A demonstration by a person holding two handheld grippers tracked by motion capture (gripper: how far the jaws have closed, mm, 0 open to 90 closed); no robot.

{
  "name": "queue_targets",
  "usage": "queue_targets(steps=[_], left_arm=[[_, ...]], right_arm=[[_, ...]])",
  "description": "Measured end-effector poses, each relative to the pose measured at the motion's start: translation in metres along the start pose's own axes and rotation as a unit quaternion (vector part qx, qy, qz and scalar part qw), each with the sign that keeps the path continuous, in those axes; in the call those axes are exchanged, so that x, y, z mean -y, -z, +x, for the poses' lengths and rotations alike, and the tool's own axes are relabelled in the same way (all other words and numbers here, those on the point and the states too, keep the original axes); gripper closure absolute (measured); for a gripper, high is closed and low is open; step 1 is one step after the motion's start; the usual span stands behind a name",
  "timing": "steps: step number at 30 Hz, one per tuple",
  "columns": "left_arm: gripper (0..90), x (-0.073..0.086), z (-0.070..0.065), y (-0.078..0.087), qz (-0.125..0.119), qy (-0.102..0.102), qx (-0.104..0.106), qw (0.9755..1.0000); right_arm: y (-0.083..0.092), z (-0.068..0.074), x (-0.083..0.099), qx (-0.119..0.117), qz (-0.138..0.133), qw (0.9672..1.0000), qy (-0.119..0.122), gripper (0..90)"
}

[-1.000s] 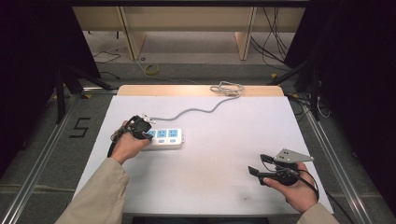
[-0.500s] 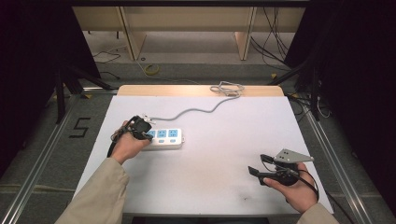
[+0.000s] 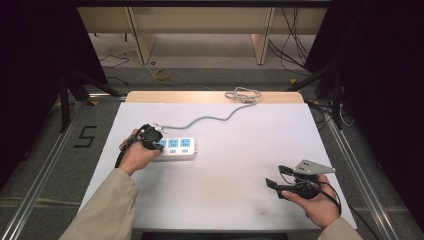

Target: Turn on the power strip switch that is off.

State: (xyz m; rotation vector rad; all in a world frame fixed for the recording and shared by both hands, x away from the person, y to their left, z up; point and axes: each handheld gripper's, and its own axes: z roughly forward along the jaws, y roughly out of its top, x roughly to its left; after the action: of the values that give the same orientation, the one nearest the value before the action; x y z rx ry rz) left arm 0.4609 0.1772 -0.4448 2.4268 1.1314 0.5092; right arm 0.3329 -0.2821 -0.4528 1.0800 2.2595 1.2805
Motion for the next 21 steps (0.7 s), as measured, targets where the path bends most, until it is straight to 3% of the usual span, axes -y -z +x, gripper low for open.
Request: queue_targets(steps=[11,21], left_arm=[[90.0,-0.0032,-0.0041,-0.0013,0.013,-0.026,-0.018,0.9994],[90.0,-0.0036,-0.0043,-0.0014,0.014,-0.024,-0.017,0.9995]], right_arm=[[0.0001,0.0004,0.0001,0.0,0.001,1.0,0.001,29.6],[0.0004,0.0004,0.0,-0.001,0.0,1.0,0.001,29.6]])
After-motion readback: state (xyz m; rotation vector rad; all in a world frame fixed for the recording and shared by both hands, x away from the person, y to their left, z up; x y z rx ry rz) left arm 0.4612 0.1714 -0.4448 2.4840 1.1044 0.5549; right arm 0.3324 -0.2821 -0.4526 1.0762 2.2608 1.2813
